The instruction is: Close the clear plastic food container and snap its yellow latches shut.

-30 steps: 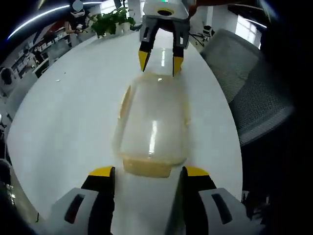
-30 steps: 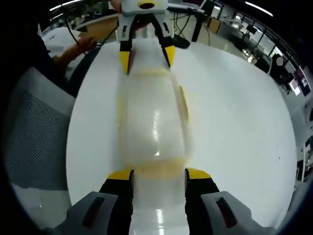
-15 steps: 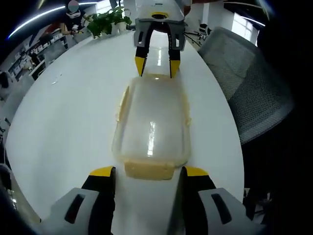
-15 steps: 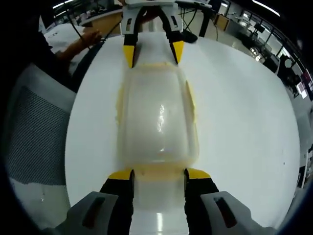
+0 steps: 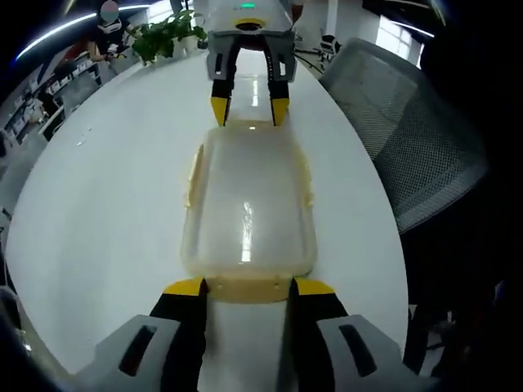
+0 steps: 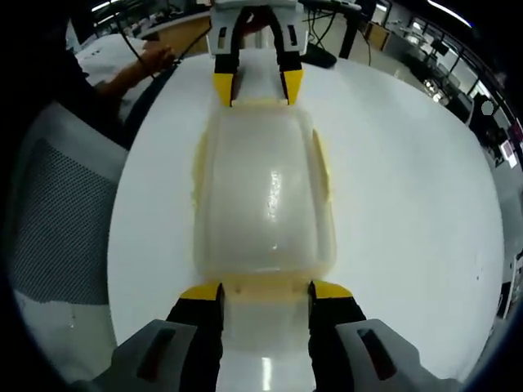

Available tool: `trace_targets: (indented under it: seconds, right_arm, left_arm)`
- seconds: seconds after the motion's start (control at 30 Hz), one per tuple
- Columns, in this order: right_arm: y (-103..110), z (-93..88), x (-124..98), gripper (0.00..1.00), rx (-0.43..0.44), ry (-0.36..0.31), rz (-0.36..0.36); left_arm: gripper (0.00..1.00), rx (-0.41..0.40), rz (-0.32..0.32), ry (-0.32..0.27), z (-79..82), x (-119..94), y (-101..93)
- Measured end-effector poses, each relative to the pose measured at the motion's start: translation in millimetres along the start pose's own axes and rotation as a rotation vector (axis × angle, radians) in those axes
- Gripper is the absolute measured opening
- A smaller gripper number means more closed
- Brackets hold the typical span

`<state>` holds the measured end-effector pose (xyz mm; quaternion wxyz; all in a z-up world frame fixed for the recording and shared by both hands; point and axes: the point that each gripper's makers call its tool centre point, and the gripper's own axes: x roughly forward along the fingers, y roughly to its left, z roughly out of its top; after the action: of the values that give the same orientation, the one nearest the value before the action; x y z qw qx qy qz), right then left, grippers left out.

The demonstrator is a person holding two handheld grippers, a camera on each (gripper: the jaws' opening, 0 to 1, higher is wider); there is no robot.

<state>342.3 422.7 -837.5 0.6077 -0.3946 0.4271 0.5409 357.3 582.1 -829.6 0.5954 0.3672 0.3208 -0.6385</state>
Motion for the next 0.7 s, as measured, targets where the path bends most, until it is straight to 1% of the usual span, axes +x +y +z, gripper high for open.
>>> trace_targets:
  seconds: [0.2, 0.27, 0.33, 0.43, 0.57, 0.7]
  right_arm:
    - [-0.2, -0.4, -0.3, 0.40, -0.009, 0.006, -0.002]
    - [-0.4, -0.9, -0.2, 0.40, -0.017, 0.006, -0.006]
    - [0.1, -1.0, -0.2, 0.40, -0.018, 0.008, -0.004]
    - [2.7, -0.7, -0.3, 0.39, -0.018, -0.003, 0.001]
    - [5.3, 2.4, -4.5, 0.39, -0.017, -0.023, 0.000]
    - [6.7, 4.7, -11.0, 0.39, -0.021, -0.042, -0.002]
  left_arm:
    - [0.39, -0.001, 0.008, 0.001, 0.4, 1.4, 0.2]
    - [0.39, -0.023, 0.009, 0.005, 0.3, 1.8, -0.1]
    - [0.38, -0.015, 0.008, 0.004, 0.5, 1.9, -0.6]
    - [0.38, -0.008, 0.004, 0.001, 0.0, 1.5, -1.9]
    - [0.38, 0.001, 0.016, -0.004, -0.2, -2.1, -4.3]
    - [0.38, -0.002, 0.026, -0.023, 3.8, -9.5, -6.2]
